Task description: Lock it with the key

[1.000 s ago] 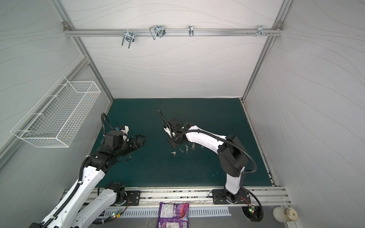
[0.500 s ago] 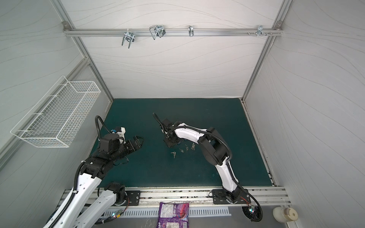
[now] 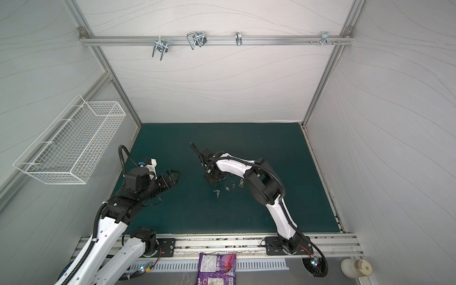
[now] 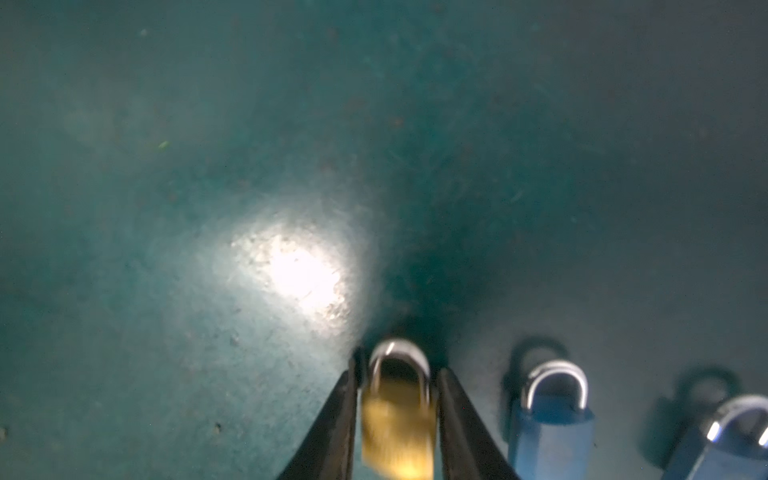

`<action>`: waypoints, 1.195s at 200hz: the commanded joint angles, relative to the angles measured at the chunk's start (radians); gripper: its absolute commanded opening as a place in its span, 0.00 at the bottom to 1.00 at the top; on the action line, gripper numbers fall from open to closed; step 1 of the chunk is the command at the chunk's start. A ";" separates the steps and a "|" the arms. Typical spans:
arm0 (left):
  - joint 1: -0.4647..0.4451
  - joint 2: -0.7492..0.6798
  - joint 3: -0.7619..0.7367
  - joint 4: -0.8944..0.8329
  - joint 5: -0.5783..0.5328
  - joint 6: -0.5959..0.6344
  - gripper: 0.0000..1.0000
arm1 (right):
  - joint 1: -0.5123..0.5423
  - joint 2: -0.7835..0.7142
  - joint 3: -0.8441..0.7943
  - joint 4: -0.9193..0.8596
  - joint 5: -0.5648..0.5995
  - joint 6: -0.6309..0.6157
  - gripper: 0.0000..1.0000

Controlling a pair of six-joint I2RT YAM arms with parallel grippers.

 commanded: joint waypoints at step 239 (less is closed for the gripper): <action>0.051 0.544 -0.406 1.311 -0.388 0.646 0.99 | -0.794 -0.895 -1.198 1.200 0.023 -0.125 0.99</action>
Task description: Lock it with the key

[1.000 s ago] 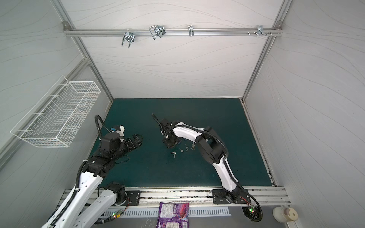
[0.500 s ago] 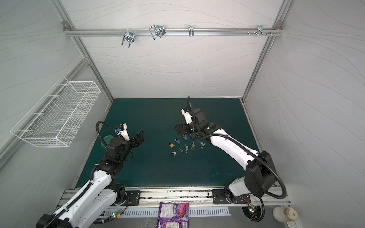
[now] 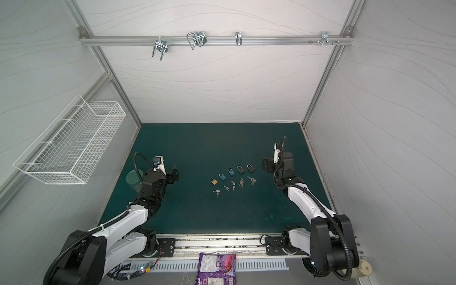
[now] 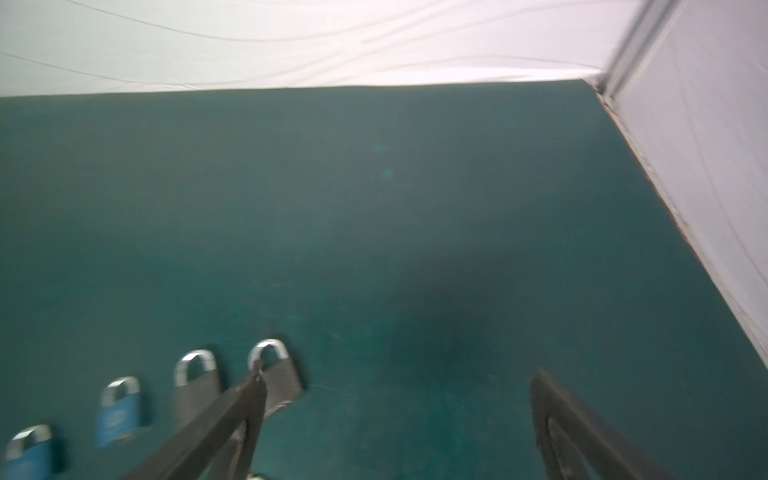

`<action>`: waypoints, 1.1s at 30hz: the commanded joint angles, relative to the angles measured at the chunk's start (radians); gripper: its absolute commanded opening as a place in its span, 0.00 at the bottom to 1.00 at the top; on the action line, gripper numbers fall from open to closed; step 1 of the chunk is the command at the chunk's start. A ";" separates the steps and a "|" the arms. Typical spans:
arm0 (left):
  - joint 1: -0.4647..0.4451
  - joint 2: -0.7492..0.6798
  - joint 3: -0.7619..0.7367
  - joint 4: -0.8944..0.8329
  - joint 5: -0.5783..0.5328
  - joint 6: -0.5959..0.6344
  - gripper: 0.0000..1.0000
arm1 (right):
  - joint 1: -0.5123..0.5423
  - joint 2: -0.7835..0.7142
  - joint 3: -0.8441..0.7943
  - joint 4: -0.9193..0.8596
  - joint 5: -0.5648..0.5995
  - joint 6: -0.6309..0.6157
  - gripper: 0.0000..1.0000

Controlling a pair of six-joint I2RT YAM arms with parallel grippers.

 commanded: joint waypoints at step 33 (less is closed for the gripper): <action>0.256 0.448 0.178 0.233 0.336 -0.007 0.99 | -0.090 0.364 -0.084 0.537 -0.191 -0.072 0.99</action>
